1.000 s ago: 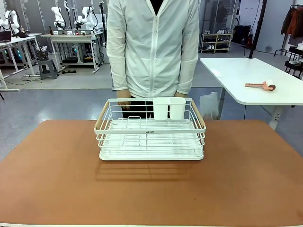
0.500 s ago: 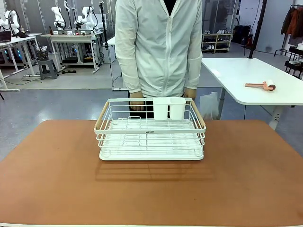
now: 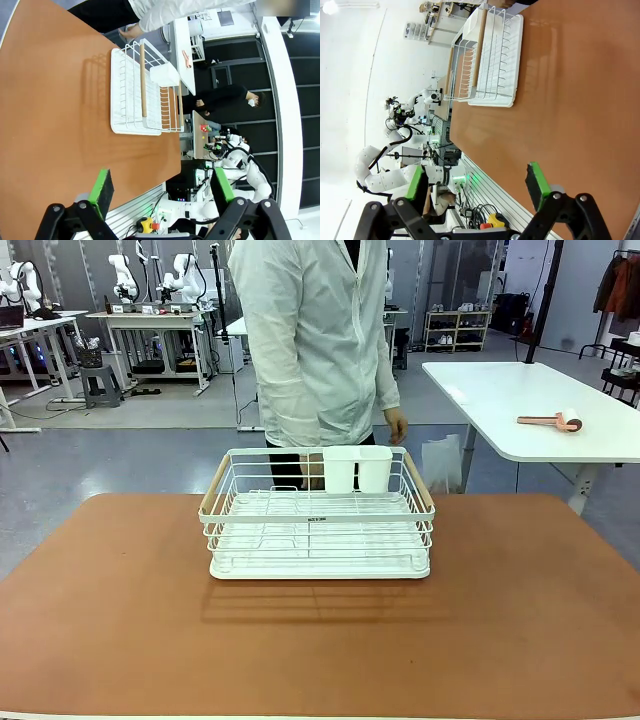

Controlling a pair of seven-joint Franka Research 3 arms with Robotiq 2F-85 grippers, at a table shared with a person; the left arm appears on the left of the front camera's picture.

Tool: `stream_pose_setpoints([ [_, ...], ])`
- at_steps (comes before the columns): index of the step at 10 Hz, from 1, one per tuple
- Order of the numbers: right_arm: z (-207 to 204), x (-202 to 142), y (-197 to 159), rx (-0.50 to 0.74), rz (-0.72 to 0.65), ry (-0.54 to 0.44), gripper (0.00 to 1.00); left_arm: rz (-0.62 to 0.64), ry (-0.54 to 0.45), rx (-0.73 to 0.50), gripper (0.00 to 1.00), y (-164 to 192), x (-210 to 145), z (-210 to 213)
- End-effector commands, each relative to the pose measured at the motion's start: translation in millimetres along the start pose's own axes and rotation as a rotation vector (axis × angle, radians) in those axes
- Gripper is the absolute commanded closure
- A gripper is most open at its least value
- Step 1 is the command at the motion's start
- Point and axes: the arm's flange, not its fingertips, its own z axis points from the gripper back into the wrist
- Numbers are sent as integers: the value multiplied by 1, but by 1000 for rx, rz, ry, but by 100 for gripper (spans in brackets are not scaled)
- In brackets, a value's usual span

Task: Clean the table.
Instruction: Pick up the Lint Roller when the human hands it over.

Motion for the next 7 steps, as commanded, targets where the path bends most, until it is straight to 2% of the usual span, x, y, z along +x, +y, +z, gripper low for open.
stream_pose_setpoints([
  [1, -1, -2, 1, 0, -8, -2, 0, -4, -7, -7, 0, -1, -1, 3],
  [7, -1, -2, 1, 0, -8, -2, 0, -4, -7, -7, 0, -1, -1, 3],
])
